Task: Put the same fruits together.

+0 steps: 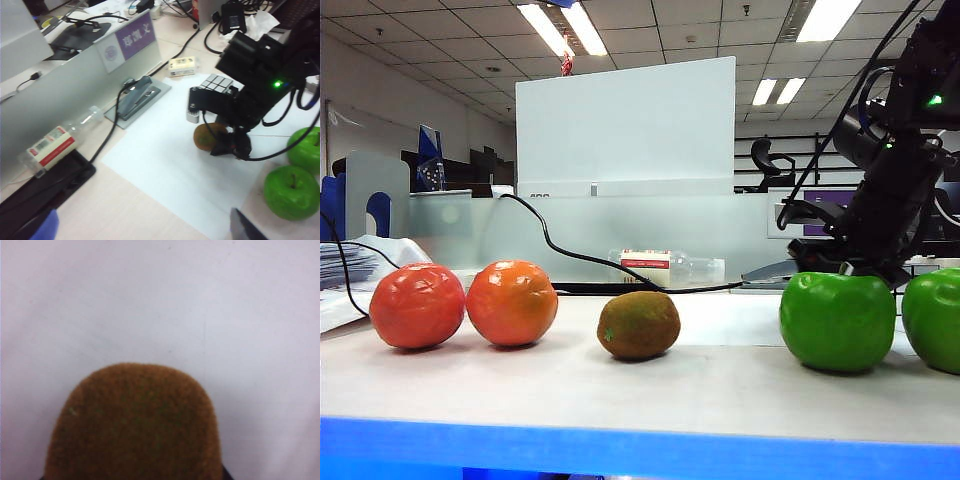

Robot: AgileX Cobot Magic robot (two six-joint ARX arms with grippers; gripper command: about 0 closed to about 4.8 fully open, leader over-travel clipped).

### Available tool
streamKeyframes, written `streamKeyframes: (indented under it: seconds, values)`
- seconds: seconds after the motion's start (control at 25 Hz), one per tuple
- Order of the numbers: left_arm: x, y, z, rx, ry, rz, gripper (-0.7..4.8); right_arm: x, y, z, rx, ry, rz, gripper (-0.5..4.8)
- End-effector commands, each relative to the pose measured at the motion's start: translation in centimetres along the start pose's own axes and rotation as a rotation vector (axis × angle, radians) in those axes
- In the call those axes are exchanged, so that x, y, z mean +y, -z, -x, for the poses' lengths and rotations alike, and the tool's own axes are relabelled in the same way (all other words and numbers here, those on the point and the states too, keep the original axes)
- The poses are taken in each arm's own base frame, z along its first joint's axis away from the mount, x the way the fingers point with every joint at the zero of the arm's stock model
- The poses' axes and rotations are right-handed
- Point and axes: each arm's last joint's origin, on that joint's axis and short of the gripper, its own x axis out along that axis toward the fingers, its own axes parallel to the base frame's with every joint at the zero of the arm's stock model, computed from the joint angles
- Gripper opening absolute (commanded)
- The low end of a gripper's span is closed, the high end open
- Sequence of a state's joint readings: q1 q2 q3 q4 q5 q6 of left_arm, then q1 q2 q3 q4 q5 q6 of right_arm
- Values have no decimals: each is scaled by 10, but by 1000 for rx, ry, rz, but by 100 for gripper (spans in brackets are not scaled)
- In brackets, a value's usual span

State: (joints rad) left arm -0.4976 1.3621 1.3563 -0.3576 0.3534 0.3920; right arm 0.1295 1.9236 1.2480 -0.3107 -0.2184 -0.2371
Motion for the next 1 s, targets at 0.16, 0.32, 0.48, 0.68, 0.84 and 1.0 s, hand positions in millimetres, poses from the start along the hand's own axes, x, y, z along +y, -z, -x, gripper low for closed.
streamKeyframes:
  seconds: [0.16, 0.32, 0.48, 0.68, 0.84, 1.0]
  values:
    - [0, -3, 7, -9, -9, -4, 479, 3, -4, 1, -47, -74, 6, -6]
    - [2, -2, 7, -1, -14, 2, 479, 11, -5, 4, -48, -157, -17, -6]
    - [2, 0, 7, 16, -26, 5, 479, 32, -13, 10, -66, -215, 28, -6]
    - [2, 0, 8, 19, -24, 7, 479, 72, -22, 16, -88, -276, 119, -6]
    - [1, 1, 8, 30, -19, 12, 479, 101, -22, 12, -63, -281, 189, -6]
    - [0, 1, 11, 37, -16, 15, 479, 119, -21, 11, -48, -278, 233, -6]
